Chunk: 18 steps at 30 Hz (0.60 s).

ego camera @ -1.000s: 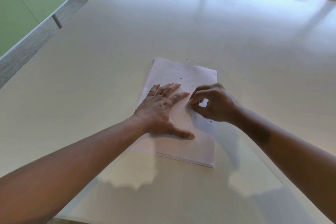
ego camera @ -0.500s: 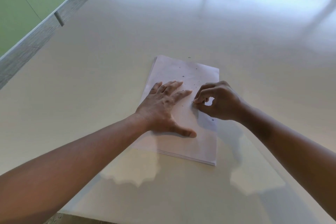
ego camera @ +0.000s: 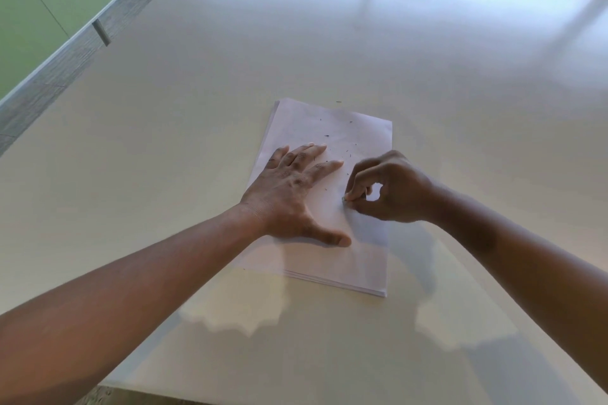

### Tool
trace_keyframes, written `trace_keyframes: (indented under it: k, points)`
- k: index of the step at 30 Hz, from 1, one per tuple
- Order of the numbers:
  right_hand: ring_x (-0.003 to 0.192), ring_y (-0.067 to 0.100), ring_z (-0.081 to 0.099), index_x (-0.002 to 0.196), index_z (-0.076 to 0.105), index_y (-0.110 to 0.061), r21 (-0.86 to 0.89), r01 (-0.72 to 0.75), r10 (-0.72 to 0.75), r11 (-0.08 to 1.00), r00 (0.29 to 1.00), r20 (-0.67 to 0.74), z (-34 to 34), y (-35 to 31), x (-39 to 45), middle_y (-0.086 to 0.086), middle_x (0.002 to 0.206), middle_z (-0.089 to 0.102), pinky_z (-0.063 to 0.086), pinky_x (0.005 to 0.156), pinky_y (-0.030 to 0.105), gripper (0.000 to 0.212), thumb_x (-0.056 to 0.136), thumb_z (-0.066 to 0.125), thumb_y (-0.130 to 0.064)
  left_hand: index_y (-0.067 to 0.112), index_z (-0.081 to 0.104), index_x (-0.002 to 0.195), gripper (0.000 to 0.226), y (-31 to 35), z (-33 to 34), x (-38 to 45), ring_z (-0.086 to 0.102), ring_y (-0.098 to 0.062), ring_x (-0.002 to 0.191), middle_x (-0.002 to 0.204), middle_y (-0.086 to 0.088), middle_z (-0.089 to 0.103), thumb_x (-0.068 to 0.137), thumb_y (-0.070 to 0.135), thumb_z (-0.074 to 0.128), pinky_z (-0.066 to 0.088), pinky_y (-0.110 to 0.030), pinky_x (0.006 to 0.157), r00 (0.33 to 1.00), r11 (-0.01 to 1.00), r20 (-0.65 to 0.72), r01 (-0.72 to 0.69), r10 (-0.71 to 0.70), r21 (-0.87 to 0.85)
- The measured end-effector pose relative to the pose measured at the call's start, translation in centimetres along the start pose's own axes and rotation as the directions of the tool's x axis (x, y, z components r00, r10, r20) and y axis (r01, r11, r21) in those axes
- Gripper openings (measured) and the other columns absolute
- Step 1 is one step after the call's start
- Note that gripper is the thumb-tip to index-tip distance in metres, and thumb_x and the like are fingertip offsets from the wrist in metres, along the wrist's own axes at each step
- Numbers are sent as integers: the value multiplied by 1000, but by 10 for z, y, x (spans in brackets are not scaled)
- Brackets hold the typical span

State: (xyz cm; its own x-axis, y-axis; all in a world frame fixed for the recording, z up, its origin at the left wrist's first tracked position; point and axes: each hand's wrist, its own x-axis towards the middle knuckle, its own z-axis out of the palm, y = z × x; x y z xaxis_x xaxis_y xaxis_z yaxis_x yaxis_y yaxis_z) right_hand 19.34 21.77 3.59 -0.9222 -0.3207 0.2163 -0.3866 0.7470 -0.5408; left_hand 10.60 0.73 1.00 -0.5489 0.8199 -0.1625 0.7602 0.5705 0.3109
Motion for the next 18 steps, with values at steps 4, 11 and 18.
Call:
trace_keyframes:
  k: [4, 11, 18]
  points:
    - [59, -1, 56, 71, 76, -10, 2, 19, -19, 1000, 1000, 24, -3, 4, 2, 0, 70, 70, 48, 61, 14, 12, 71, 82, 0, 45, 5, 161, 135, 0, -1, 0, -19, -5, 154, 171, 14, -10, 47, 107, 44, -12, -43, 126, 1000, 1000, -1, 0, 0, 6]
    - [59, -3, 56, 70, 76, -10, 20, -6, 5, 1000, 1000, 16, -3, 5, 2, 0, 71, 70, 49, 60, 16, 12, 70, 83, -1, 45, 8, 161, 135, 1, -2, -1, -18, -6, 155, 171, 13, -8, 47, 106, 46, -11, -43, 127, 1000, 1000, 0, 1, -1, -3]
    - [60, 6, 62, 69, 76, -10, -20, -41, 40, 999, 998, -53, -4, 10, 14, 0, 70, 70, 53, 58, 26, 10, 72, 84, -6, 46, 6, 161, 136, 0, 0, 1, -19, -6, 155, 171, 12, -8, 46, 108, 44, -9, -44, 127, 1000, 1000, -5, -2, 2, 0]
